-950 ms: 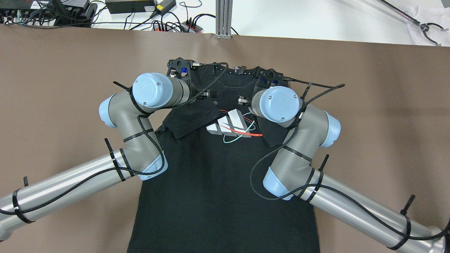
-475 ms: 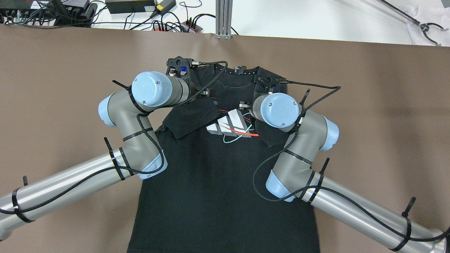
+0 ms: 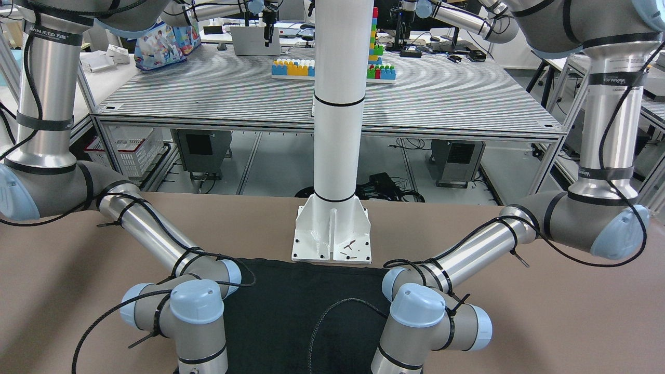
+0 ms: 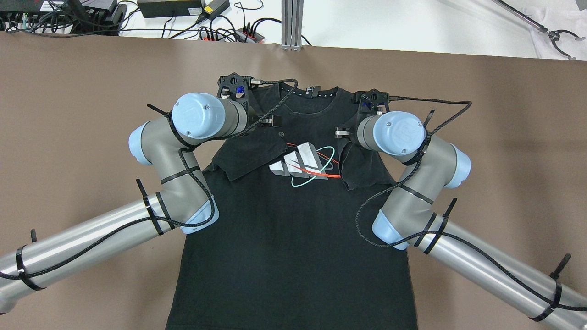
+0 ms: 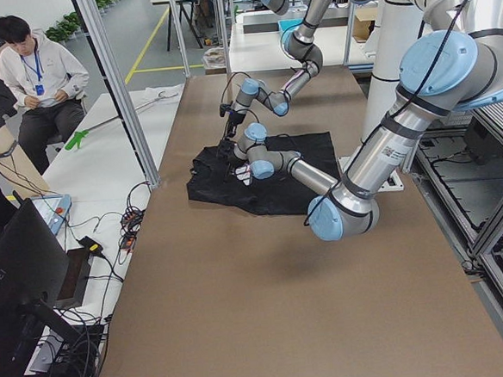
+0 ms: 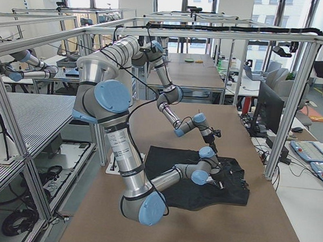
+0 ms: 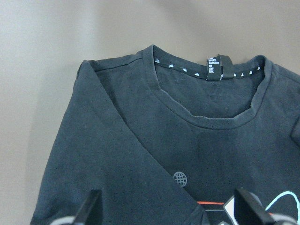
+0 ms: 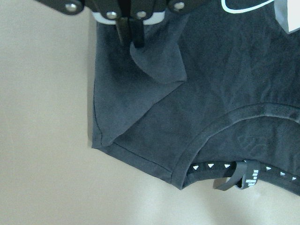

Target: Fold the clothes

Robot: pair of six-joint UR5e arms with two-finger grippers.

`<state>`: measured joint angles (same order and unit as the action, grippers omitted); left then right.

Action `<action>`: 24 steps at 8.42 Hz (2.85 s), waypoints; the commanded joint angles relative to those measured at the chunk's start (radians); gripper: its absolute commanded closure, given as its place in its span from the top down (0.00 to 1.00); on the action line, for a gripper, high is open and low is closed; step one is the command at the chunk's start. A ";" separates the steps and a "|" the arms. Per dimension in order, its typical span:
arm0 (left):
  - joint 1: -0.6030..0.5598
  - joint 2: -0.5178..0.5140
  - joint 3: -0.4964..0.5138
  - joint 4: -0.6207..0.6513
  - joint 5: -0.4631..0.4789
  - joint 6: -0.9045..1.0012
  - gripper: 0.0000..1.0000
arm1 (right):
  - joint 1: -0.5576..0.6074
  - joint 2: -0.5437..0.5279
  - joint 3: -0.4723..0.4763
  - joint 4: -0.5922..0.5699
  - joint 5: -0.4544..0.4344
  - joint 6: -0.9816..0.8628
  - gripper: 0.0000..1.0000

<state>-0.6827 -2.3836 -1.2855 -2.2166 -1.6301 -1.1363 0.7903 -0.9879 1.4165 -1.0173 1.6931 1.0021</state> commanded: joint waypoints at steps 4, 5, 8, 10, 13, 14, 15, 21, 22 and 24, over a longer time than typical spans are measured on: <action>0.000 -0.002 0.000 0.000 -0.001 0.000 1.00 | 0.015 -0.015 -0.005 -0.007 0.027 -0.174 0.00; 0.000 -0.002 0.000 0.000 -0.001 0.000 1.00 | 0.015 -0.015 -0.005 -0.006 0.027 -0.174 0.00; -0.001 0.001 -0.002 0.000 -0.001 0.000 1.00 | 0.012 -0.012 -0.005 -0.006 0.027 -0.175 0.03; -0.002 0.001 -0.002 0.000 -0.001 0.000 1.00 | 0.012 -0.014 -0.005 -0.003 0.027 -0.175 0.93; -0.002 -0.002 -0.011 0.000 -0.002 -0.002 1.00 | 0.021 -0.003 -0.002 0.000 0.039 -0.171 0.94; -0.002 -0.002 -0.032 0.002 -0.002 -0.003 1.00 | 0.026 0.001 0.005 0.003 0.040 -0.162 0.94; -0.002 0.000 -0.047 0.002 -0.002 -0.003 1.00 | 0.041 0.009 0.004 -0.001 0.042 -0.157 0.94; -0.012 0.003 -0.095 0.000 0.002 0.000 1.00 | 0.087 0.003 -0.005 -0.001 0.046 -0.160 0.94; -0.014 0.000 -0.097 0.000 -0.001 0.000 1.00 | 0.092 0.005 -0.005 0.000 0.048 -0.161 0.94; -0.014 -0.005 -0.098 -0.002 0.001 0.000 1.00 | 0.092 0.003 -0.005 0.000 0.048 -0.166 0.94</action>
<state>-0.6960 -2.3845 -1.3819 -2.2167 -1.6299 -1.1369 0.8797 -0.9833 1.4124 -1.0173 1.7407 0.8404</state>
